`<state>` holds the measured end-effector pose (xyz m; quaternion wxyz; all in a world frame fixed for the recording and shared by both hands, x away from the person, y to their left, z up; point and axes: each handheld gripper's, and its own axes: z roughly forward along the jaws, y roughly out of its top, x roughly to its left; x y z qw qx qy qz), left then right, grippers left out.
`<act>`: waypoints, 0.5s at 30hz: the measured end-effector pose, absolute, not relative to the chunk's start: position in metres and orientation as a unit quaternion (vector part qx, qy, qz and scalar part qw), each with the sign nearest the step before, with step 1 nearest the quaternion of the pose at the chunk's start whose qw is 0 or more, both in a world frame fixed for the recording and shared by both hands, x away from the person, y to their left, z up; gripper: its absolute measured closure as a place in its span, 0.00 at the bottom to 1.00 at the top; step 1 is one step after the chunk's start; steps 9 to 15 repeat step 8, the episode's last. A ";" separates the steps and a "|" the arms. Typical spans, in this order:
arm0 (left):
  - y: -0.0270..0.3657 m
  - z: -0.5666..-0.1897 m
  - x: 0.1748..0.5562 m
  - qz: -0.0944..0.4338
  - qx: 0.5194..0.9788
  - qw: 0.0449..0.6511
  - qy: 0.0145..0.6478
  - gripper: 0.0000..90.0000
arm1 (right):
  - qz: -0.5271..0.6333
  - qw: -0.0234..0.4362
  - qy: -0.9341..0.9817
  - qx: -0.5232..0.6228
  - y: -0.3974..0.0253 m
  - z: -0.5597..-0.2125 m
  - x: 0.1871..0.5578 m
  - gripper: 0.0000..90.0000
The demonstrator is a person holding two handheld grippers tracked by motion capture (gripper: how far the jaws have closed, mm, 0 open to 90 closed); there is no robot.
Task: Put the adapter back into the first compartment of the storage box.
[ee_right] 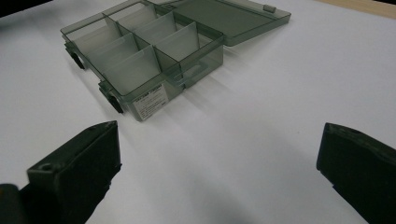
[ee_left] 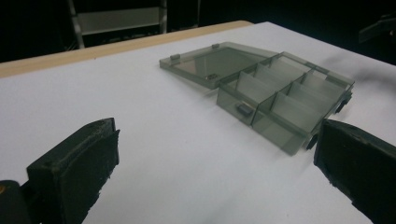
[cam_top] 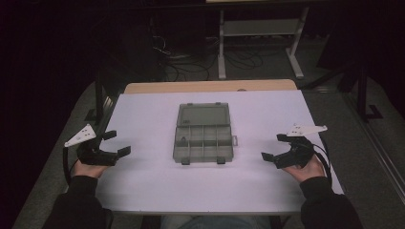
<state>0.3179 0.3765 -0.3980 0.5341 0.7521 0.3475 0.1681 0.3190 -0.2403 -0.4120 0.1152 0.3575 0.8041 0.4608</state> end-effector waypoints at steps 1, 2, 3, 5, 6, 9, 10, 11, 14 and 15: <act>0.378 -0.399 0.317 0.167 0.749 0.538 0.350 0.00 | 0.460 0.116 0.804 0.357 -0.240 -0.412 0.319 0.00; 0.379 -0.399 0.317 0.167 0.747 0.539 0.351 0.00 | 0.460 0.116 0.804 0.357 -0.240 -0.412 0.319 0.00; 0.379 -0.399 0.317 0.166 0.745 0.541 0.352 0.00 | 0.460 0.116 0.804 0.358 -0.240 -0.412 0.319 0.00; 0.380 -0.400 0.316 0.166 0.743 0.543 0.354 0.00 | 0.460 0.116 0.804 0.358 -0.240 -0.412 0.319 0.00; 0.380 -0.400 0.316 0.166 0.743 0.544 0.354 0.00 | 0.460 0.116 0.804 0.358 -0.240 -0.412 0.319 0.00; 0.381 -0.399 0.316 0.167 0.743 0.544 0.353 0.00 | 0.460 0.116 0.804 0.358 -0.241 -0.412 0.319 0.00; 0.381 -0.399 0.316 0.167 0.743 0.544 0.353 0.00 | 0.460 0.116 0.804 0.358 -0.241 -0.412 0.319 0.00; 0.381 -0.399 0.316 0.167 0.743 0.544 0.353 0.00 | 0.460 0.116 0.804 0.358 -0.241 -0.412 0.319 0.00; 0.381 -0.399 0.316 0.167 0.743 0.544 0.353 0.00 | 0.460 0.116 0.804 0.358 -0.241 -0.412 0.319 0.00; 0.381 -0.399 0.316 0.167 0.743 0.544 0.353 0.00 | 0.460 0.116 0.804 0.358 -0.241 -0.412 0.319 0.00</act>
